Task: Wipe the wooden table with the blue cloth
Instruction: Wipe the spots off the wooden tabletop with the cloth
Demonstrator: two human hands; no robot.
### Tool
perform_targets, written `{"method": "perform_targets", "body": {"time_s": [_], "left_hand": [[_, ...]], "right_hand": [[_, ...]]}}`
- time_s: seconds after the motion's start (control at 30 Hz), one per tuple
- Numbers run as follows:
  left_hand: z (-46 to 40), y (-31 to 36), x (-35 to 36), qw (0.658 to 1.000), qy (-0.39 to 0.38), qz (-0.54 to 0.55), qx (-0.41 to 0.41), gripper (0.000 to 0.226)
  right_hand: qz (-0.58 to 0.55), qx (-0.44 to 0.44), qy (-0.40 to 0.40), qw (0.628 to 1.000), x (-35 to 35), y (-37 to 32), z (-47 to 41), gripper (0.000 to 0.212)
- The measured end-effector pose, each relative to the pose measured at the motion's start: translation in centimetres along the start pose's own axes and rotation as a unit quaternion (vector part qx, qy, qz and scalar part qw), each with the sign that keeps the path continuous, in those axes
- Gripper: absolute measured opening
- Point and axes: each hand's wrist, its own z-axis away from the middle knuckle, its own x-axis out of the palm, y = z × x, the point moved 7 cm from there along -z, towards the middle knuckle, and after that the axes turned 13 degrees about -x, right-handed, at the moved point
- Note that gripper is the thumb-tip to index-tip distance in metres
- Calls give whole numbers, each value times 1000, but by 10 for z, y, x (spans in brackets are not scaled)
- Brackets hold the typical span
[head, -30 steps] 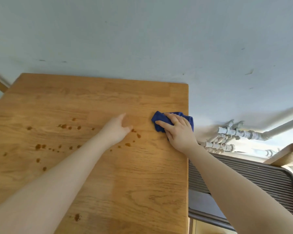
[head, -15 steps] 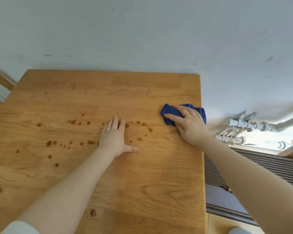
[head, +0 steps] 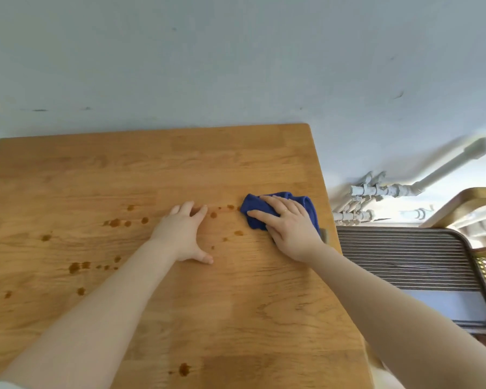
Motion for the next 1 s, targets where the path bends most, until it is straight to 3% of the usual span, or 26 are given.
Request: {"method": "perform_targets", "body": {"time_s": [0.17, 0.23, 0.53, 0.8, 1.0], "left_hand": [[-3, 4, 2, 992, 78, -94, 16, 122], [-2, 3, 2, 991, 89, -100, 20, 122], [-5, 4, 1, 999, 22, 15, 45, 131], [-11, -1, 12, 998, 26, 22, 52, 135], [-5, 2, -5, 994, 13, 107, 11, 110]], "right_hand": [[46, 146, 67, 986, -9, 34, -40, 40], [50, 166, 72, 982, -8, 33, -42, 40], [-3, 46, 57, 997, 3, -24, 0, 43], [38, 181, 95, 978, -10, 24, -55, 41], [-30, 36, 57, 997, -3, -3, 6, 42]]}}
